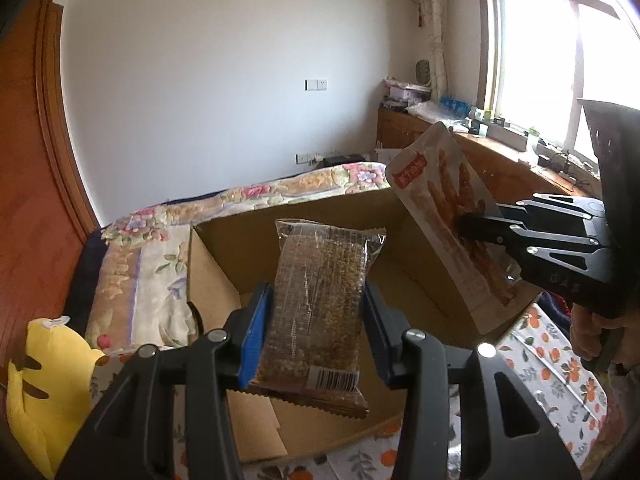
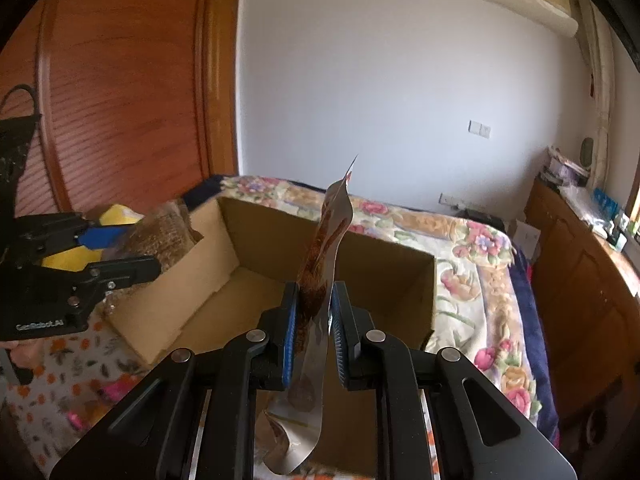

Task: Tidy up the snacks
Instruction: 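Carry both packs over the cardboard box and open both tools, then withdraw both tools from the box back toward the snacks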

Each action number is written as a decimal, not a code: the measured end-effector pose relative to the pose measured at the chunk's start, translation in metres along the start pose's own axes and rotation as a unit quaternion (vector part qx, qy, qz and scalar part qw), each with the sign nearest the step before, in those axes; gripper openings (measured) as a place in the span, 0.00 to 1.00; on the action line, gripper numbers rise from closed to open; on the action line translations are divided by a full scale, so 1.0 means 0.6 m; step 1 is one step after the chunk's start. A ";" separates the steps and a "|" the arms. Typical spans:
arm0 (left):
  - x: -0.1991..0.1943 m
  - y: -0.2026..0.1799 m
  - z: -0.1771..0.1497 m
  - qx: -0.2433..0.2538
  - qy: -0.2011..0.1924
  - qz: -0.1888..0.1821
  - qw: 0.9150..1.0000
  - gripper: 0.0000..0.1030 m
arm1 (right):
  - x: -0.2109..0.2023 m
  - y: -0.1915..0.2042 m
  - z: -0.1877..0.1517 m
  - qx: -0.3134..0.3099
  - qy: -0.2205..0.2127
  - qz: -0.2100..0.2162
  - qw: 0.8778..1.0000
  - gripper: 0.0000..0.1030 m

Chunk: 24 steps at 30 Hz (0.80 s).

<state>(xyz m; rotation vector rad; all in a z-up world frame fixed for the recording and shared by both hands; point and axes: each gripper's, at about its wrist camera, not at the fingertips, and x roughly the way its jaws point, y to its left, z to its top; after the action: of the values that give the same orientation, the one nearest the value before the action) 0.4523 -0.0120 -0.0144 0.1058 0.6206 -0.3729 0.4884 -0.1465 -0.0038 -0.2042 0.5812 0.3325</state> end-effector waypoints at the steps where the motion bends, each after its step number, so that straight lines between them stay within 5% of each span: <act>1: 0.011 0.004 -0.002 -0.003 0.004 -0.002 1.000 0.43 | 0.011 -0.004 -0.003 0.003 0.006 -0.001 1.000 0.13; 17: 0.037 -0.027 -0.033 0.012 0.046 -0.008 0.999 0.57 | 0.077 -0.009 -0.065 0.001 0.080 -0.005 0.997 0.14; 24: 0.012 -0.041 -0.027 0.022 0.057 0.000 0.998 0.63 | 0.069 -0.014 -0.066 0.008 0.081 -0.011 0.997 0.22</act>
<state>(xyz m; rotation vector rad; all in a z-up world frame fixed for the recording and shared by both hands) 0.4394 -0.0337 -0.0315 0.1708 0.7248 -0.3834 0.5038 -0.1549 -0.0587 -0.2237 0.7415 0.2924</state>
